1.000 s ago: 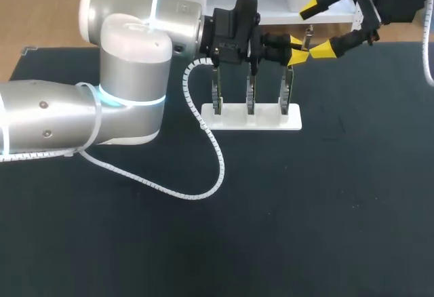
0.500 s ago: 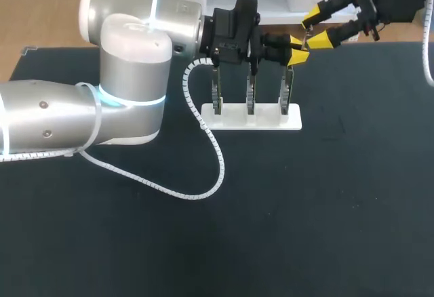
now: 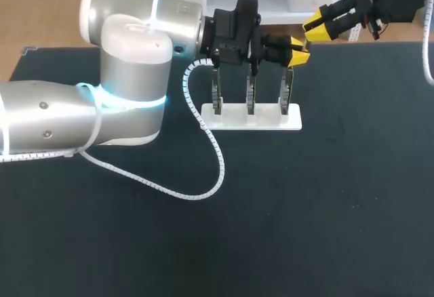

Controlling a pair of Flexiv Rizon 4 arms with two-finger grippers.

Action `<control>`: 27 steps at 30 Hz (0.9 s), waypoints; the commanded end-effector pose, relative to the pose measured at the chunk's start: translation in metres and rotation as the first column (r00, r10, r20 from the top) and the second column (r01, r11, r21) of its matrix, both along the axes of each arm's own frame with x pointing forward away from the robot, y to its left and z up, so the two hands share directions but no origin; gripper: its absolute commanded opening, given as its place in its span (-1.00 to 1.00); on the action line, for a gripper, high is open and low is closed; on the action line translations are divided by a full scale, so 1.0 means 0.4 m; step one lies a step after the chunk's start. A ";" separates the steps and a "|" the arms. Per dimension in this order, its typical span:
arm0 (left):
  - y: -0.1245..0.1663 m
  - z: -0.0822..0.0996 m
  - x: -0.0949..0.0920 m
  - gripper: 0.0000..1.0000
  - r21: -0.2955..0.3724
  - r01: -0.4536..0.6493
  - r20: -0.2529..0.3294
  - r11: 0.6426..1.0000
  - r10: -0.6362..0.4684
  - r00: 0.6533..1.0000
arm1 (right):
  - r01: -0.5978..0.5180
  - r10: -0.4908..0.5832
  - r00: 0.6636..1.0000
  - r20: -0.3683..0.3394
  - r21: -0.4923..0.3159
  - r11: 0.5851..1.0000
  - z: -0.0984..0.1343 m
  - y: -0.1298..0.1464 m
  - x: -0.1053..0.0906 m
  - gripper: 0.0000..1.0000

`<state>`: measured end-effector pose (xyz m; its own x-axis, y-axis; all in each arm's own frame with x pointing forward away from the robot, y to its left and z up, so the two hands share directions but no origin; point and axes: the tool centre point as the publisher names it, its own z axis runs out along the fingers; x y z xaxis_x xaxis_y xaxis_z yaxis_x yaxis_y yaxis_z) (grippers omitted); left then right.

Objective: Pick up the optical module with the left hand, and insert it into the network port with the right hand.

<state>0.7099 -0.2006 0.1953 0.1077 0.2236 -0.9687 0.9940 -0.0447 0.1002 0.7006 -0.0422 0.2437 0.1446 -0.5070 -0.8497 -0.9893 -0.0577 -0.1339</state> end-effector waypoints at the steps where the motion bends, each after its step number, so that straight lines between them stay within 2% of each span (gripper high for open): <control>1: 0.000 0.004 0.010 -1.00 0.004 0.002 -0.003 1.000 -0.002 1.000 | 0.001 -0.001 1.000 0.000 0.000 1.000 -0.001 -0.001 -0.010 -1.00; 11: 0.000 0.004 0.010 -1.00 0.004 0.002 -0.003 1.000 -0.002 1.000 | 0.001 -0.001 1.000 0.000 0.000 1.000 -0.001 -0.001 -0.010 -1.00; 12: 0.000 0.004 0.010 -0.87 0.004 0.002 -0.003 1.000 -0.002 1.000 | 0.001 -0.001 1.000 0.000 0.000 1.000 -0.001 -0.001 -0.010 -1.00; 13: 0.000 0.004 0.010 -0.07 0.004 0.002 -0.003 1.000 -0.002 1.000 | 0.001 -0.001 1.000 0.000 0.000 1.000 -0.001 -0.001 -0.010 -1.00; 14: 0.000 0.004 0.010 1.00 0.004 0.002 -0.003 1.000 -0.002 1.000 | 0.001 -0.001 1.000 0.000 0.000 1.000 -0.001 -0.001 -0.010 -1.00; 27: 0.000 0.004 0.010 1.00 0.004 0.002 -0.003 1.000 -0.002 1.000 | 0.001 -0.001 1.000 0.000 0.000 1.000 -0.001 -0.001 -0.010 -1.00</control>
